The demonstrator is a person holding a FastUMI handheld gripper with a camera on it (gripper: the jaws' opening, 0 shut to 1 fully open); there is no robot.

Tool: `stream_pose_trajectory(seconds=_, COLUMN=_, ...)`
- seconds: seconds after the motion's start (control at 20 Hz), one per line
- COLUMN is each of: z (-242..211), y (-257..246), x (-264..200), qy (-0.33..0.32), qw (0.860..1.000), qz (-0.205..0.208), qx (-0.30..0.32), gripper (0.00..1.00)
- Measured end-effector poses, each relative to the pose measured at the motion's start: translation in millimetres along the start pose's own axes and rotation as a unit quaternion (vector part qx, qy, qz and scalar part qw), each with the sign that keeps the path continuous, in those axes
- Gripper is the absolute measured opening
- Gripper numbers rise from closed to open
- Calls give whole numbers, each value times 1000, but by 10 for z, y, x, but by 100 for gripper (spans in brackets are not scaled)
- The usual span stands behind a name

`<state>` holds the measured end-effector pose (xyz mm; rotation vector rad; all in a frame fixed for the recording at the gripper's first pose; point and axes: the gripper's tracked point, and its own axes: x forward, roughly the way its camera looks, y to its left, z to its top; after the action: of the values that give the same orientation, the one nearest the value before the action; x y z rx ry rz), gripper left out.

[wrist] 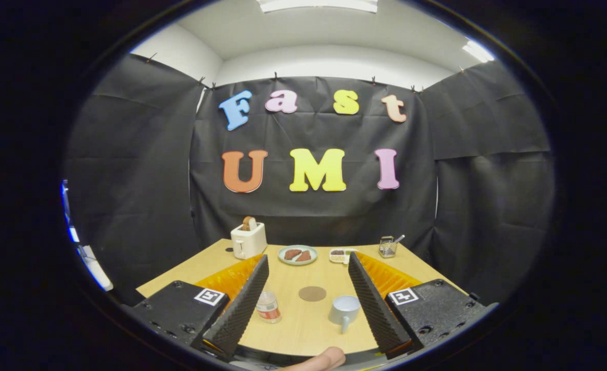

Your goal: Take the bottle from table, then pour the juice into the cup, finally place the bottle on the coaster

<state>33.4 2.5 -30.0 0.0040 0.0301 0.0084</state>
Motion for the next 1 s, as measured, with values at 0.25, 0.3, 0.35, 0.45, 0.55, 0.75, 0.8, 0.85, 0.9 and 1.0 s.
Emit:
stream_pose_trajectory(seconds=0.25, z=-202, y=31, x=230, qy=-1, qw=1000, qz=-6, qx=9, gripper=100)
stream_pose_trajectory(seconds=0.3, z=-266, y=36, x=287, qy=0, qw=1000, qz=-7, qx=9, gripper=100)
stream_pose_trajectory(seconds=0.35, z=-321, y=53, x=349, qy=1, qw=1000, qz=-7, qx=8, gripper=100)
stream_pose_trajectory(seconds=0.45, z=-416, y=91, x=472, qy=1, qw=1000, qz=-5, qx=8, gripper=100)
stream_pose_trajectory(seconds=0.55, z=-517, y=135, x=607, qy=1, qw=1000, qz=-3, qx=7, gripper=100)
stream_pose_trajectory(seconds=0.75, z=-738, y=209, x=811, qy=2, qw=1000, qz=1, qx=16, gripper=100)
stream_pose_trajectory(seconds=0.8, z=-788, y=275, x=872, qy=-1, qw=1000, qz=6, qx=22, gripper=100)
stream_pose_trajectory(seconds=0.85, z=-846, y=307, x=923, qy=0, qw=1000, qz=7, qx=27, gripper=100)
stream_pose_trajectory(seconds=0.9, z=-949, y=311, x=964, qy=5, qw=999, qz=7, qx=30, gripper=100)
stream_pose_trajectory(seconds=1.0, z=-1045, y=373, x=1036, qy=7, qw=999, qz=9, qx=31, gripper=100)
